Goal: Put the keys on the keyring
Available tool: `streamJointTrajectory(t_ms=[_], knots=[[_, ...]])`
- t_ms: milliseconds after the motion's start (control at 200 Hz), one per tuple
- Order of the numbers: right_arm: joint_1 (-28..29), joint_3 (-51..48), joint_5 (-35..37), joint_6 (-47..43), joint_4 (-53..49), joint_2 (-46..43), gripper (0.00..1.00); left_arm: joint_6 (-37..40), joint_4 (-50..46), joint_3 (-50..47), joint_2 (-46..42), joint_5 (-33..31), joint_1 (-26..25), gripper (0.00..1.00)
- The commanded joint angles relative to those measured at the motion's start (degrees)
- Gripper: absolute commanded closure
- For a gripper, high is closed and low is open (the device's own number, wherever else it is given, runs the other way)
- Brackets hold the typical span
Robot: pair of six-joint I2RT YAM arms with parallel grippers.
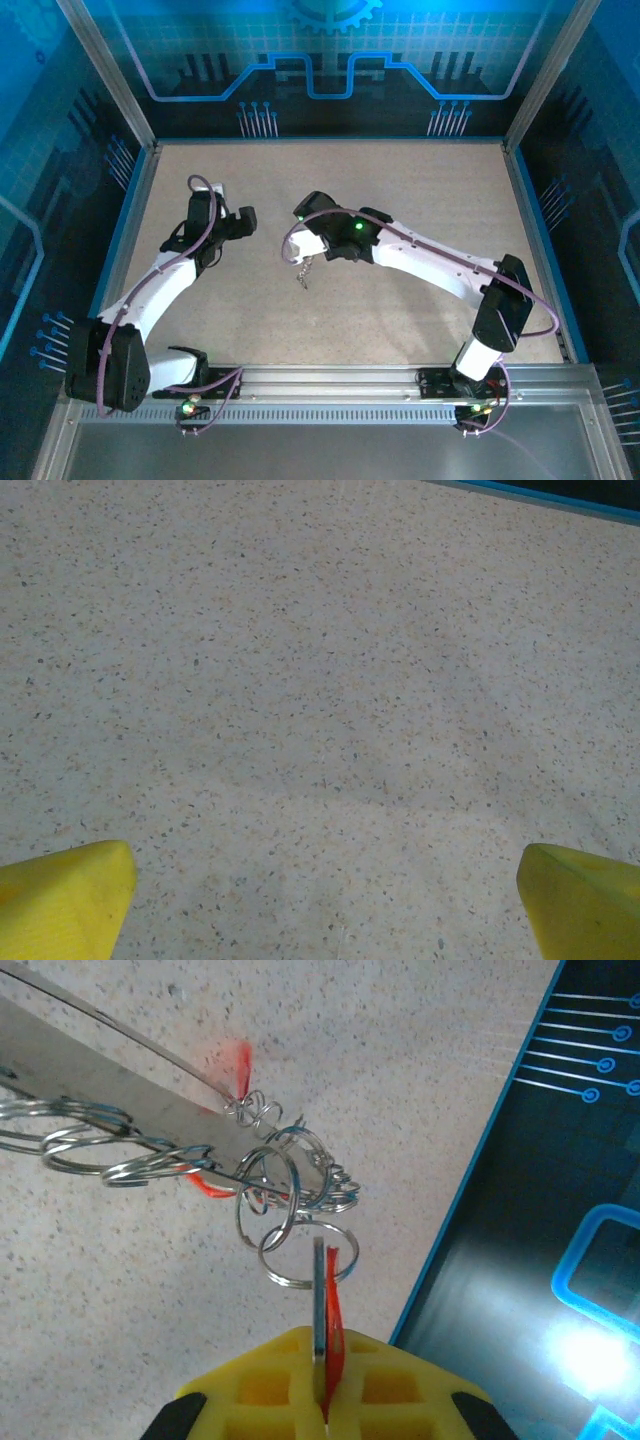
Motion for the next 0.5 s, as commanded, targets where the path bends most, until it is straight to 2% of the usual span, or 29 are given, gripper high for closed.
streamJointTrajectory(t_ms=[0,260,495], knots=[[-0.4,-3.4,-3.5,3.2,2.9,-0.2,1.0,1.2,0.0,-1.7,-0.4,-1.5,0.6,0.01],[-1.3,-13.7,-8.3,9.0,3.8,-4.4,1.0,1.5,0.1,-2.4,1.1,-1.3,0.6,0.01],[-1.9,-20.9,-7.2,11.7,0.1,-7.4,0.97,0.7,1.5,-3.7,2.6,-3.0,0.6,0.01]])
